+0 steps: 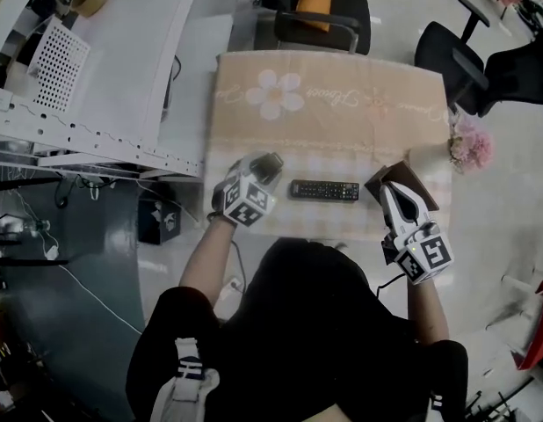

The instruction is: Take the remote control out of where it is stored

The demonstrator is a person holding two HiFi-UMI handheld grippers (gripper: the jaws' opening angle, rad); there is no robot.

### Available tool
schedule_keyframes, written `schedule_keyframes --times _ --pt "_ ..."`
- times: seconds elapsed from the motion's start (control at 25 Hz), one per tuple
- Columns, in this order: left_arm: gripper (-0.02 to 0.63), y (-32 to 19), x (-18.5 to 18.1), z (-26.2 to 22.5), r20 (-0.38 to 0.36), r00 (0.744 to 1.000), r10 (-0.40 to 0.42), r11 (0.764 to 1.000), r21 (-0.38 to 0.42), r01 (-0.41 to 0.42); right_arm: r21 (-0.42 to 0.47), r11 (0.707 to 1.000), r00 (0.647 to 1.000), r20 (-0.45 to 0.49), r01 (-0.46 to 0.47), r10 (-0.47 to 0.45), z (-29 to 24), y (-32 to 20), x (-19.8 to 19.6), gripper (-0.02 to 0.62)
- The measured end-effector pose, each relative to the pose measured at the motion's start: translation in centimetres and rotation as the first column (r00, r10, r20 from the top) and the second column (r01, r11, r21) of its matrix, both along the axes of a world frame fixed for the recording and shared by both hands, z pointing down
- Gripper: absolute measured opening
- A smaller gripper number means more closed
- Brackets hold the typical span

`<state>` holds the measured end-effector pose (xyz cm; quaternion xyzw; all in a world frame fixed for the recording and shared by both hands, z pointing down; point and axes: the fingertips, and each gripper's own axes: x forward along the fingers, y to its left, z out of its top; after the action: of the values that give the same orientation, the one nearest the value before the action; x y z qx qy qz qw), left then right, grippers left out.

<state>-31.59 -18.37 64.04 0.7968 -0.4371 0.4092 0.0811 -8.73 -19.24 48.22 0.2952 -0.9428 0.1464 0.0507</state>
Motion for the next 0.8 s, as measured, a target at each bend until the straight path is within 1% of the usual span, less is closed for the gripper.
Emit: schedule_keyframes --times 0.12,0.24,0.36,0.52,0.68,0.8 --pt "0.196 -1.1 0.5 1.5 0.008 1.000 0.018 0.998 -0.054 -0.017 -0.003 0.998 0.998 0.012 -0.064 0.064 -0.3 -0.1 1.2 0.005" --pt "0.195 -1.8 0.9 3.0 0.011 0.999 0.035 0.994 -0.104 -0.034 0.007 0.995 0.995 0.011 -0.098 0.098 -0.2 -0.1 1.8 0.005" --pt "0.195 -2.1 1.3 4.2 0.013 0.998 0.059 0.988 -0.143 -0.057 0.004 0.992 0.991 0.037 -0.126 0.126 -0.5 0.0 2.1 0.005" --pt "0.195 -2.4 1.9 5.6 0.029 0.995 0.092 0.981 -0.174 -0.085 0.006 0.985 0.985 -0.006 -0.173 0.173 0.1 -0.1 3.5 0.005" --pt "0.195 -2.5 2.0 6.7 0.031 0.994 0.106 0.975 -0.202 -0.097 0.011 0.979 0.979 -0.009 -0.201 0.201 0.0 -0.4 4.2 0.005" --pt "0.195 -2.7 1.9 6.9 0.022 0.995 0.102 0.973 -0.211 -0.095 0.009 0.978 0.978 -0.009 -0.207 0.208 0.0 -0.5 4.2 0.005"
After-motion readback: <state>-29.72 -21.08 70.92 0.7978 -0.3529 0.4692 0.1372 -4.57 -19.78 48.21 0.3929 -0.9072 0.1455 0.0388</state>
